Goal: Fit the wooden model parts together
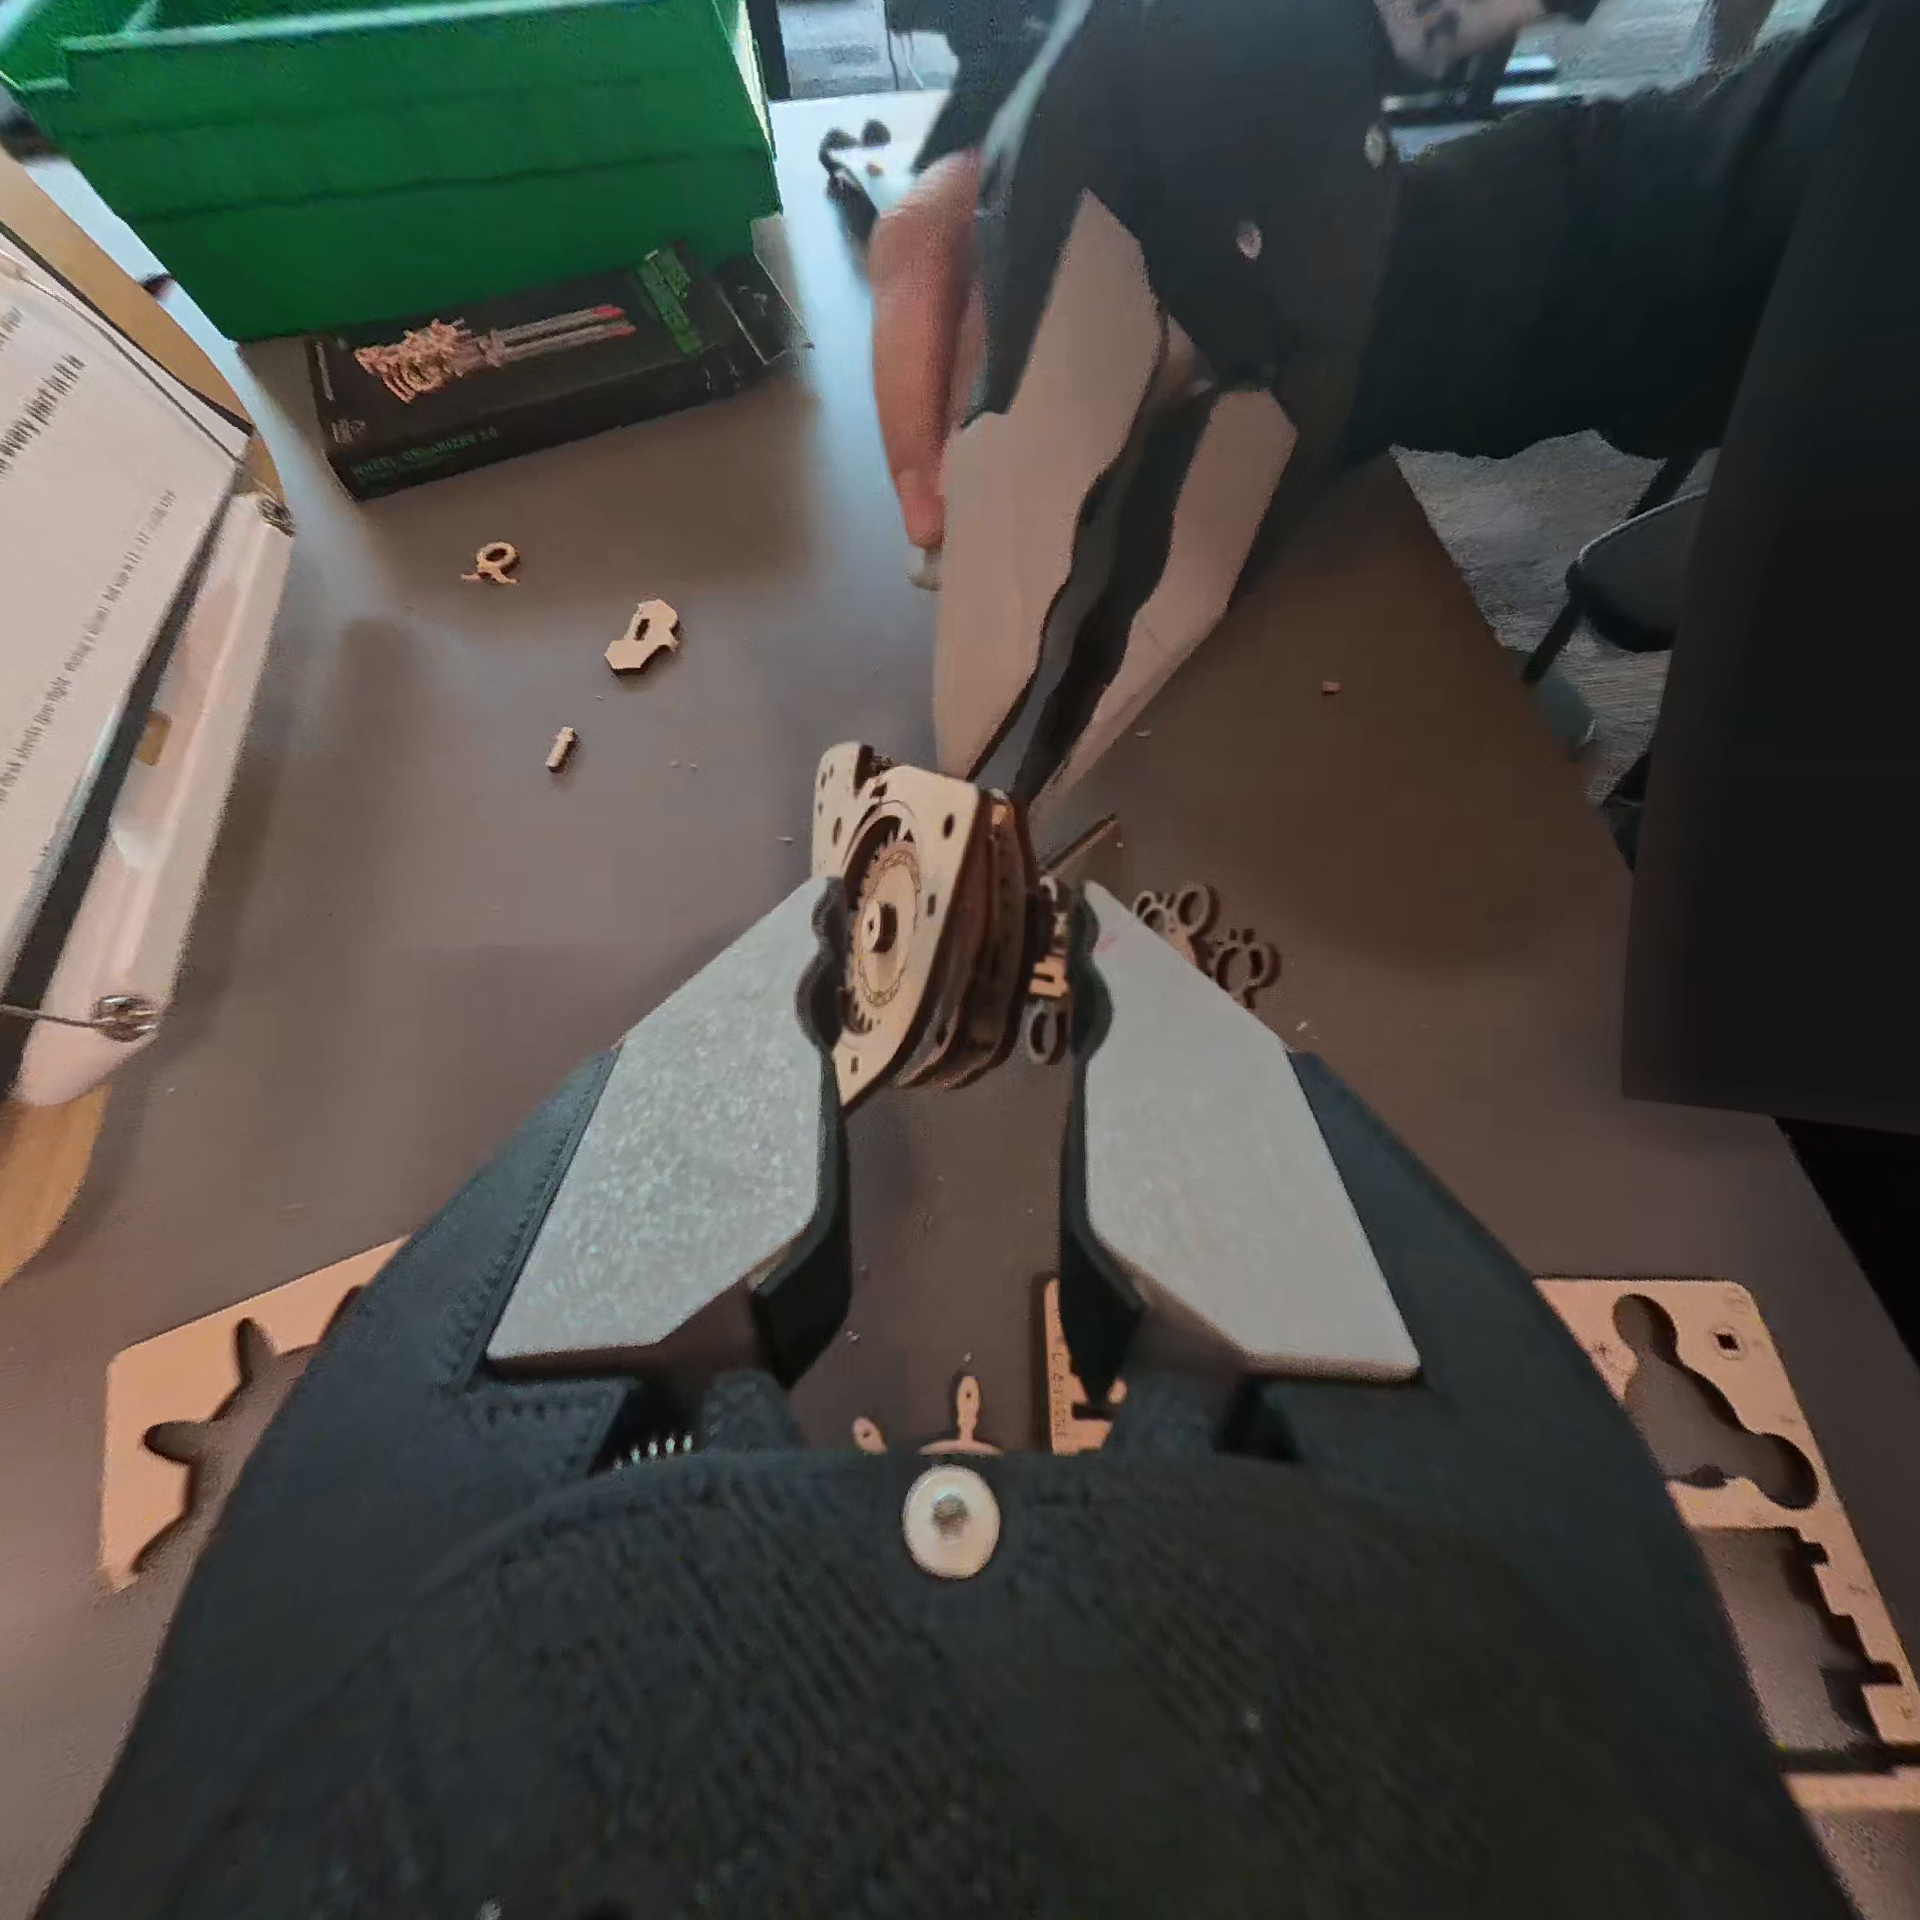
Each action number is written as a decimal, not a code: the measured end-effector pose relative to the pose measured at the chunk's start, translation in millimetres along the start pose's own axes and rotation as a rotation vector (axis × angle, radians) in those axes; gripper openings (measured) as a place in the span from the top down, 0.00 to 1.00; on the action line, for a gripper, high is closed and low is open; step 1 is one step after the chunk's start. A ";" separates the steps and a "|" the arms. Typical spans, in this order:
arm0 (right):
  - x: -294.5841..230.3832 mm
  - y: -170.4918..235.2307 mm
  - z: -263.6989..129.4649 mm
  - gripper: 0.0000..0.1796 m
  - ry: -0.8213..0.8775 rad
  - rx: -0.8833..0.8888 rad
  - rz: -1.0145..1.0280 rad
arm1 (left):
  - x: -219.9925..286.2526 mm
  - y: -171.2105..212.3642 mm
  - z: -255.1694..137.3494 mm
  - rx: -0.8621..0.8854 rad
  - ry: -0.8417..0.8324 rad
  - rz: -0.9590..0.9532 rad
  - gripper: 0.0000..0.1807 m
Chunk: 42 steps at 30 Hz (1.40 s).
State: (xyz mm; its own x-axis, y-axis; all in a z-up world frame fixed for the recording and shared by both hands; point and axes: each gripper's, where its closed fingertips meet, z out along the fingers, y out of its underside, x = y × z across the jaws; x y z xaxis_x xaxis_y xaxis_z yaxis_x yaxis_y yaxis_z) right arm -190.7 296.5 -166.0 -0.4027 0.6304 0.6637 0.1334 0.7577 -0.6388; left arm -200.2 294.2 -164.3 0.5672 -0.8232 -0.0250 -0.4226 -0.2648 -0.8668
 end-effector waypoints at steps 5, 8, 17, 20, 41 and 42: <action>7.3 0.5 -1.8 0.96 0.169 -0.069 -0.182 | -4.8 -18.3 -17.4 0.075 -0.015 -0.011 0.80; 8.6 -0.6 -0.4 0.96 0.208 -0.081 -0.206 | -5.5 -13.8 -16.6 0.039 -0.033 0.016 0.81; 6.4 -5.1 0.6 0.96 0.278 -0.087 -0.241 | -1.3 -6.4 -12.6 0.005 -0.043 0.123 0.95; 7.1 -2.6 0.7 0.96 0.275 -0.070 -0.215 | -1.3 -5.9 -13.8 0.029 -0.028 0.118 0.95; 8.8 23.4 -0.7 0.93 0.043 0.021 0.256 | -19.6 -0.4 -24.2 0.142 0.001 0.040 0.97; 5.5 24.1 -1.5 0.93 0.013 0.018 0.266 | -18.9 -0.4 -24.3 0.138 -0.001 0.052 0.97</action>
State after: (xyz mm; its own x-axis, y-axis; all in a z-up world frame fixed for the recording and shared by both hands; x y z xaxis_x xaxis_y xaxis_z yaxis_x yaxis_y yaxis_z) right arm -188.3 318.4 -177.1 -0.3442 0.8094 0.4758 0.2169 0.5616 -0.7985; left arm -228.0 297.7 -151.3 0.5481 -0.8333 -0.0720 -0.3501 -0.1503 -0.9246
